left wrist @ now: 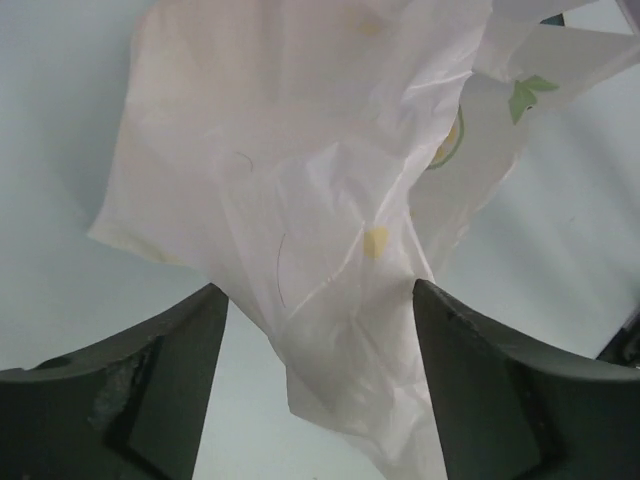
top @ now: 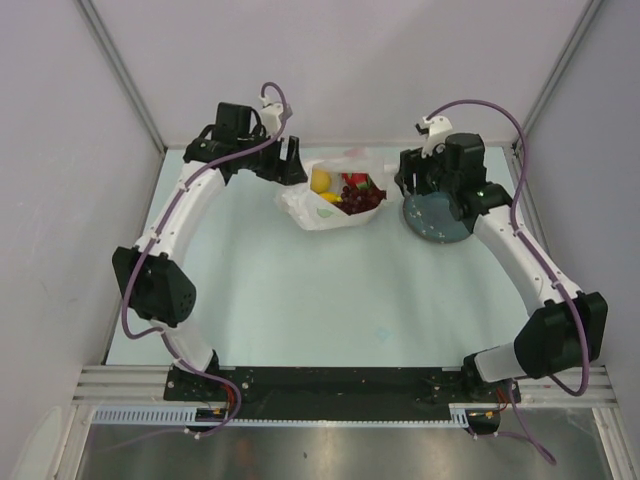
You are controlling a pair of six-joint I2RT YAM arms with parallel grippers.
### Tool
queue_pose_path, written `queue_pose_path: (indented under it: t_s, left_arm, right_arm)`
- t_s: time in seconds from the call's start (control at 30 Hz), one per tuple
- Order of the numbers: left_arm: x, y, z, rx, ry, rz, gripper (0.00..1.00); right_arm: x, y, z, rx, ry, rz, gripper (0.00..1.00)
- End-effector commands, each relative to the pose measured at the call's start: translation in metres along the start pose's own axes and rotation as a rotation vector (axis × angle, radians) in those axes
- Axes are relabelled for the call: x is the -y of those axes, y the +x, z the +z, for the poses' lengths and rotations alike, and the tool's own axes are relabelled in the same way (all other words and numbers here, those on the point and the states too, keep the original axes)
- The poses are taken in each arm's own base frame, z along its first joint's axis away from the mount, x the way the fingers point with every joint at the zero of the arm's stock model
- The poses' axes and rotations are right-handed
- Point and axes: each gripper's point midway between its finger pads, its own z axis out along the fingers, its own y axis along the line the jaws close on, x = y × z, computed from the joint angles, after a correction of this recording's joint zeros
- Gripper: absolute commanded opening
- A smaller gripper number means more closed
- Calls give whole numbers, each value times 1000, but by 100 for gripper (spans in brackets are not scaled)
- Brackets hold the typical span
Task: Take the fake fruits out of the plastic bag
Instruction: Adjust the plastic bag at the center of the board.
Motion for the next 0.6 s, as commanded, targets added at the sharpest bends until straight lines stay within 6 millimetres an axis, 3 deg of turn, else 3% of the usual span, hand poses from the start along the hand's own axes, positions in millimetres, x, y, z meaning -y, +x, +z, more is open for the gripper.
queue_pose_path:
  t_s: [0.0, 0.03, 0.07, 0.1, 0.13, 0.2, 0.23, 0.27, 0.4, 0.43, 0.47, 0.53, 0.57]
  left_arm:
    - [15, -17, -24, 67, -3, -7, 86]
    - [17, -19, -31, 78, -6, 0, 90]
    - [20, -21, -36, 88, -5, 6, 95]
    - [27, -26, -49, 113, 2, 16, 96]
    - [30, -28, -54, 125, 5, 23, 97]
    - [37, -35, -71, 166, 3, 45, 97]
    - [39, -37, -76, 178, 0, 51, 97]
    - [40, -40, -82, 195, -4, 60, 97]
    - [37, -48, -100, 239, -41, 78, 97]
    - [35, -47, -101, 239, -51, 73, 97]
    - [31, -46, -103, 240, -63, 67, 97]
    - [30, -46, -110, 253, -76, 70, 97]
    - [29, -45, -113, 254, -83, 66, 97]
  right_arm:
    - [20, 15, -45, -75, 39, -174, 71]
    - [25, 13, -63, -61, 58, -199, 72]
    - [34, 23, -72, -87, 73, -232, 77]
    - [55, 30, -84, -100, 123, -228, 79]
    - [59, 46, -93, -125, 123, -247, 79]
    - [76, 71, -102, -181, 129, -358, 78]
    - [81, 102, -101, -240, 117, -391, 78]
    - [86, 105, -103, -228, 110, -486, 77]
    - [93, 162, -89, -296, 57, -675, 72]
    - [93, 157, -78, -263, 85, -735, 71]
    - [91, 180, -68, -302, 61, -763, 68]
    - [87, 173, -50, -251, 60, -862, 67]
    - [87, 182, -44, -261, 54, -878, 66]
